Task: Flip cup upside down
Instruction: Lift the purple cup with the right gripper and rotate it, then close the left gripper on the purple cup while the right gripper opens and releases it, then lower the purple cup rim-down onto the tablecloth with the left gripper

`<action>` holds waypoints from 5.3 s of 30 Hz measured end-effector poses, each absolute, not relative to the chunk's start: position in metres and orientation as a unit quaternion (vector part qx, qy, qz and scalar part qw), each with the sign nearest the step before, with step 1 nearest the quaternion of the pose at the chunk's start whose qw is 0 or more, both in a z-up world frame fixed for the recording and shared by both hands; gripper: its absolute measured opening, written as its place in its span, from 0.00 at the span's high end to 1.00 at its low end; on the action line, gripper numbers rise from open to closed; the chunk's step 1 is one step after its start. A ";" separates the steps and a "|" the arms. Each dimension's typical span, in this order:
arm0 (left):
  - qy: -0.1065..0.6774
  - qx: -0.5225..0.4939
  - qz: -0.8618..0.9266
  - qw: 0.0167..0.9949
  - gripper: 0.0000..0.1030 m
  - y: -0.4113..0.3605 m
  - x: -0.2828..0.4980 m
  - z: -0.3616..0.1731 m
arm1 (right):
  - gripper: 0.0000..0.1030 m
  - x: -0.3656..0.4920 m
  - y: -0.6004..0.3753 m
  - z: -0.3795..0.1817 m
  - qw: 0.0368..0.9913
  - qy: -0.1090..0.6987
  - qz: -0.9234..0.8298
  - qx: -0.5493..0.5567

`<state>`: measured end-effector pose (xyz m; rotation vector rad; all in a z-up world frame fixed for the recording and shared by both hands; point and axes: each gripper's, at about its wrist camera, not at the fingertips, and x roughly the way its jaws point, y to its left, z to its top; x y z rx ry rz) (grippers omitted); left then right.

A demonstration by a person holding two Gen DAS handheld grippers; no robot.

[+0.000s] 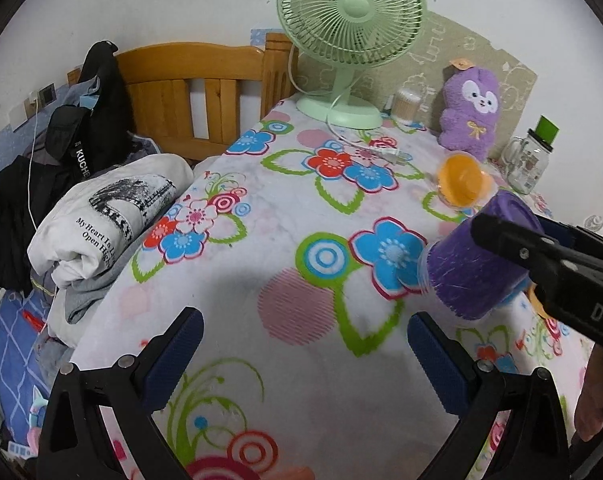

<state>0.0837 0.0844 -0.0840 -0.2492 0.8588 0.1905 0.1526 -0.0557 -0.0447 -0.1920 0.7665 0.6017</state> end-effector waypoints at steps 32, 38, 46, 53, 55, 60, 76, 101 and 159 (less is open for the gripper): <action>0.407 -0.113 0.055 0.905 0.00 0.023 -0.004 -0.065 | 0.45 0.008 -0.149 -0.098 0.902 0.366 0.229 -0.022; 0.402 -0.112 0.069 0.906 0.00 0.028 -0.014 -0.063 | 0.45 0.003 -0.132 -0.092 0.903 0.355 0.239 -0.029; 0.406 -0.116 0.085 0.902 0.00 0.033 -0.032 -0.067 | 0.44 -0.011 -0.118 -0.099 0.899 0.371 0.231 -0.039; 0.405 -0.106 0.081 0.905 0.00 0.020 -0.035 -0.065 | 0.19 -0.017 -0.125 -0.094 0.907 0.360 0.215 -0.043; 0.403 -0.104 0.079 0.906 0.00 0.015 -0.036 -0.063 | 0.19 -0.017 -0.131 -0.092 0.907 0.360 0.214 -0.037; 0.401 -0.097 0.073 0.908 0.00 0.000 -0.037 -0.062 | 0.19 -0.015 -0.148 -0.092 0.905 0.367 0.214 -0.018; 0.419 -0.076 0.054 0.903 0.00 -0.066 -0.022 -0.071 | 0.16 -0.021 -0.242 -0.097 0.915 0.360 0.185 0.012; 0.439 -0.033 0.005 0.898 0.38 -0.117 0.002 -0.111 | 0.15 -0.021 -0.317 -0.112 0.914 0.371 0.127 0.106; 0.417 -0.104 -0.031 0.902 0.06 -0.056 0.033 -0.026 | 0.15 -0.012 -0.279 -0.109 0.911 0.378 0.146 0.072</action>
